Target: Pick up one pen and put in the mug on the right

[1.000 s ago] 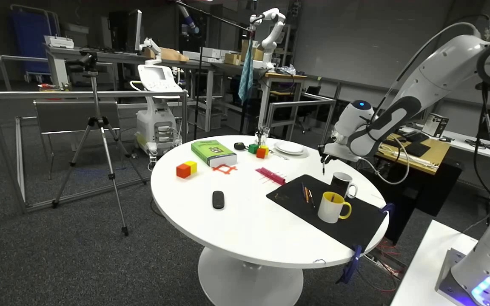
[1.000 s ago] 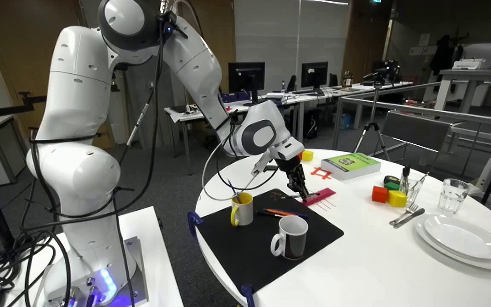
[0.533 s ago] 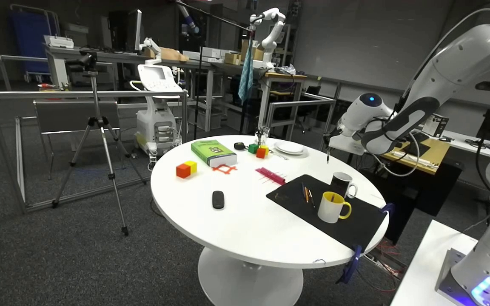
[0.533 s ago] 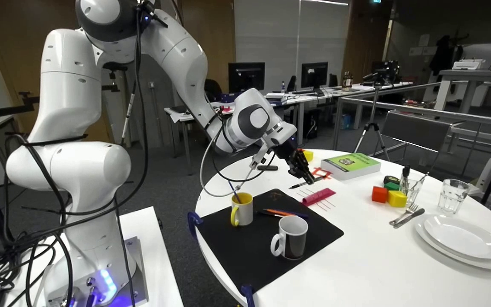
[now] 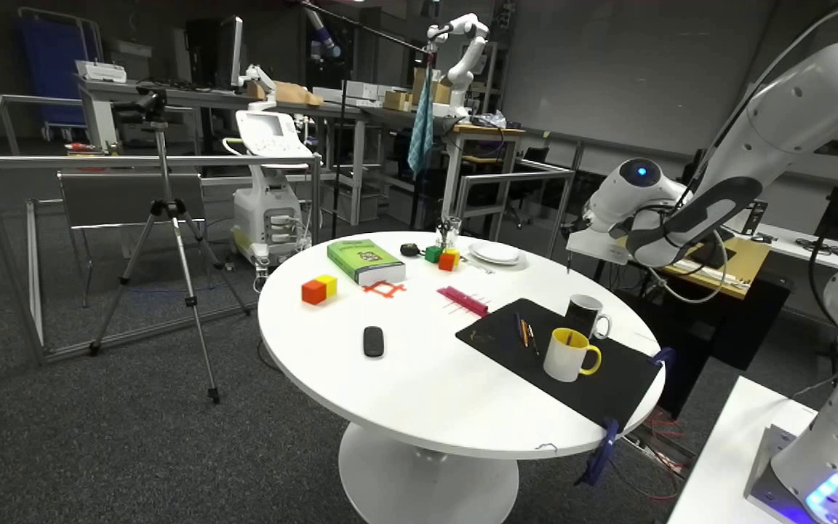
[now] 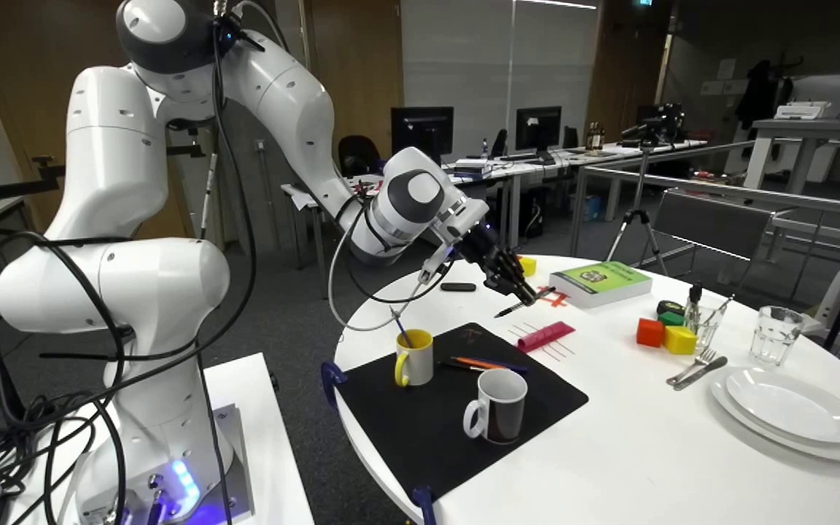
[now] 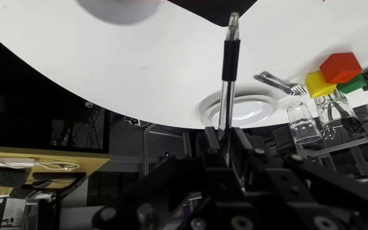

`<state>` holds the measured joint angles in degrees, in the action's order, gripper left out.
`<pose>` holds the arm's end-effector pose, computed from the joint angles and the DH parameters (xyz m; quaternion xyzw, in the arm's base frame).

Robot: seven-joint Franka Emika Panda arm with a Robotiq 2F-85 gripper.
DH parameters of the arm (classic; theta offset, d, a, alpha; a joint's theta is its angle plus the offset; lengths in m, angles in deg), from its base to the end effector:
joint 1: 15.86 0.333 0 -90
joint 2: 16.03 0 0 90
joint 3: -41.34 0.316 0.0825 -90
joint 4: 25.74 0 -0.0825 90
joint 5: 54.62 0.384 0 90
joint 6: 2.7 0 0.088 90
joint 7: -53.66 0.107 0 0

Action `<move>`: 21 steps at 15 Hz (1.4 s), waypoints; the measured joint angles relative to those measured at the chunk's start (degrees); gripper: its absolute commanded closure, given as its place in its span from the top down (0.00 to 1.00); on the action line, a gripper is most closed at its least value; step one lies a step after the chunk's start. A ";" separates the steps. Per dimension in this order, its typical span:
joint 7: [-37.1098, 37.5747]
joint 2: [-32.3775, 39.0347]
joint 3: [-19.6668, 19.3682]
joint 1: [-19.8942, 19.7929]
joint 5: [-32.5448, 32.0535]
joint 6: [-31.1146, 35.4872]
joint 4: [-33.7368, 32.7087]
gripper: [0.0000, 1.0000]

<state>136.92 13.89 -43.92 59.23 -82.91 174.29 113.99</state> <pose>0.5218 -0.0458 0.3252 0.8164 -0.4277 0.3675 0.1242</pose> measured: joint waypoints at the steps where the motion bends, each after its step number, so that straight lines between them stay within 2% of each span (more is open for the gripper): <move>1: -3.16 0.23 0.65 -0.09 4.00 0.00 0.06 0.04; 5: -13.07 1.54 3.05 -0.17 16.26 -0.24 0.50 0.04; 9: -19.72 4.45 4.43 -0.16 24.25 -0.26 1.62 0.04; 16: -25.77 13.13 5.44 -0.10 33.34 -1.19 3.54 0.04; 21: -27.25 18.73 6.07 -0.02 36.58 -1.67 3.85 0.04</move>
<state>109.67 32.62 -37.85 59.21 -46.33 172.62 117.84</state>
